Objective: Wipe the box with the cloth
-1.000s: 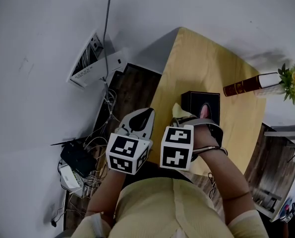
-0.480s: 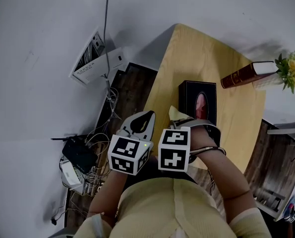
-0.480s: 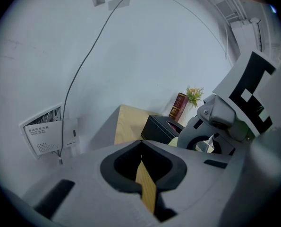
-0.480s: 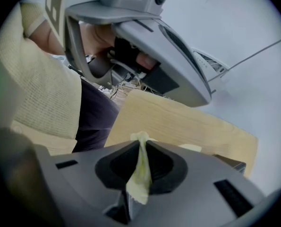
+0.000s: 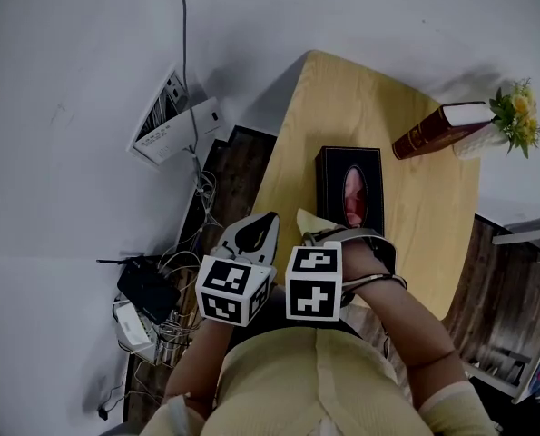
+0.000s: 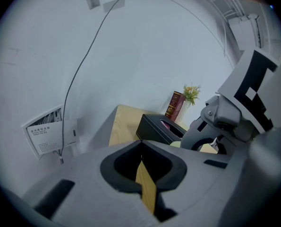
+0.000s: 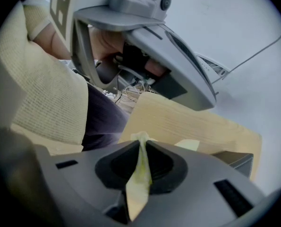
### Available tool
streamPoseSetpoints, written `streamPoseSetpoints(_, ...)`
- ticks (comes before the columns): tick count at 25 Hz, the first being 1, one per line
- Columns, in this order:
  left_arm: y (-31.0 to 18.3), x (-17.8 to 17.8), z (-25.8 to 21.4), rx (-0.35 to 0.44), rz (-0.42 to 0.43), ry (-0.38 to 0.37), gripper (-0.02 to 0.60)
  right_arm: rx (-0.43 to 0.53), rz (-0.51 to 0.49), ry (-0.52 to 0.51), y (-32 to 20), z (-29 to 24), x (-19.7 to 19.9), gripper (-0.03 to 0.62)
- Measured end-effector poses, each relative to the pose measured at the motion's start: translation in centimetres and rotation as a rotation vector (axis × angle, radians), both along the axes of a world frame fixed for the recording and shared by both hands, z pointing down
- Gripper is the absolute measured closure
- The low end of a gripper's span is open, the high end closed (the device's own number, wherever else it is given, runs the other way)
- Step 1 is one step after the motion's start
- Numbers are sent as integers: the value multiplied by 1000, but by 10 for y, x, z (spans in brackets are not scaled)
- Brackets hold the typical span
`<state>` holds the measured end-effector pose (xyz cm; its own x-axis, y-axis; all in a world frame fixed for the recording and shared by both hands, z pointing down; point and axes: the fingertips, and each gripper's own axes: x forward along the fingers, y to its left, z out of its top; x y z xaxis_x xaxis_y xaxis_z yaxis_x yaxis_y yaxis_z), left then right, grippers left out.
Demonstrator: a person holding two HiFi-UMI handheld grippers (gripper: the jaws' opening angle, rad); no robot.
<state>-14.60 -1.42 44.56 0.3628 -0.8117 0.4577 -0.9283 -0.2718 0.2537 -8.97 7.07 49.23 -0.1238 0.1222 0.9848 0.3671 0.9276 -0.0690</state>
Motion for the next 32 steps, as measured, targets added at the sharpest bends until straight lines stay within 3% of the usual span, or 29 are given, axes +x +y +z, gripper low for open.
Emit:
streamPoseSetpoints(6, -1, 8, -13, 19, 29, -35, 565, -45, 39, -102, 11, -18, 0, 539)
streamPoseSetpoints(16, -10, 32, -23, 33, 100, -63, 565, -141, 158, -358, 18, -69, 14, 539)
streamPoseSetpoints(25, -28, 58, -32, 69, 203, -89, 565, -190, 389, -678, 1, -131, 46, 539)
streamPoseSetpoints(32, -43, 70, -33, 78, 282, -118, 565, -153, 693, -789, -24, -137, 102, 539)
